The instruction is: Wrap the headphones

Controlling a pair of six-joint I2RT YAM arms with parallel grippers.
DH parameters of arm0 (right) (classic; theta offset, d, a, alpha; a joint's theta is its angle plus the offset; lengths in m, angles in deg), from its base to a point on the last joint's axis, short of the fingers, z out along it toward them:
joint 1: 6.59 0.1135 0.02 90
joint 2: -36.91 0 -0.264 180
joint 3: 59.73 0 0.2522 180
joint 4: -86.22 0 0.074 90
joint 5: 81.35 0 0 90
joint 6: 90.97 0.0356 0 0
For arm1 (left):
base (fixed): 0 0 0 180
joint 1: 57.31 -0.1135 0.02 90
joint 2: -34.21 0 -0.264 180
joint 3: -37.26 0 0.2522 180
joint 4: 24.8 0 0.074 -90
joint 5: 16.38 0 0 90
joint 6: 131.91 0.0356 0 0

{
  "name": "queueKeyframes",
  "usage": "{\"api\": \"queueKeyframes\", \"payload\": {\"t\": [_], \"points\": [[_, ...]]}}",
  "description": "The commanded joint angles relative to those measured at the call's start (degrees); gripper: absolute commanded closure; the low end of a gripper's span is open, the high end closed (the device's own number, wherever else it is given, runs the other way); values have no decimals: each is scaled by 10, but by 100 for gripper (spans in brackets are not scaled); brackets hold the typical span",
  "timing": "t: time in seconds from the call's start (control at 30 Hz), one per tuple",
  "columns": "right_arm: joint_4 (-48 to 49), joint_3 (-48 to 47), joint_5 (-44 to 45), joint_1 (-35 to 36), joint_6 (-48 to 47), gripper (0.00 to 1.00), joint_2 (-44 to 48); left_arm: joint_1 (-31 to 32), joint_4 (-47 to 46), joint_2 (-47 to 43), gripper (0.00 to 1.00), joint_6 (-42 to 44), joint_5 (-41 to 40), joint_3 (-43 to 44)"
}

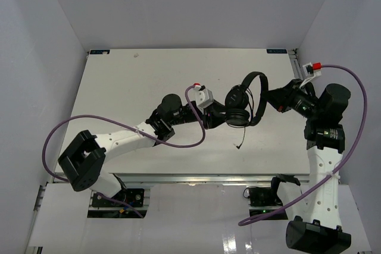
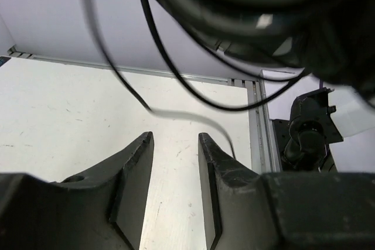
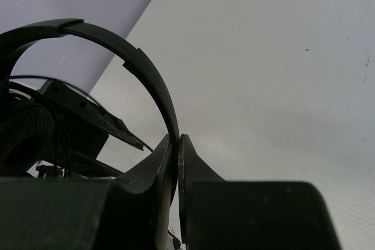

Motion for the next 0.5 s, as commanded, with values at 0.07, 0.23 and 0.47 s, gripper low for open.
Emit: {"api": "queueKeyframes", "payload": {"t": [0.07, 0.23, 0.47], "points": [[51, -55, -12, 0, 63, 92, -6, -2, -141, 35, 48, -56, 41, -29], [55, -74, -11, -1, 81, 92, -15, -2, -215, 70, 42, -102, 58, -39], [64, -80, -10, -2, 95, 92, -23, -2, -223, 61, 38, -92, 40, -64]]}}
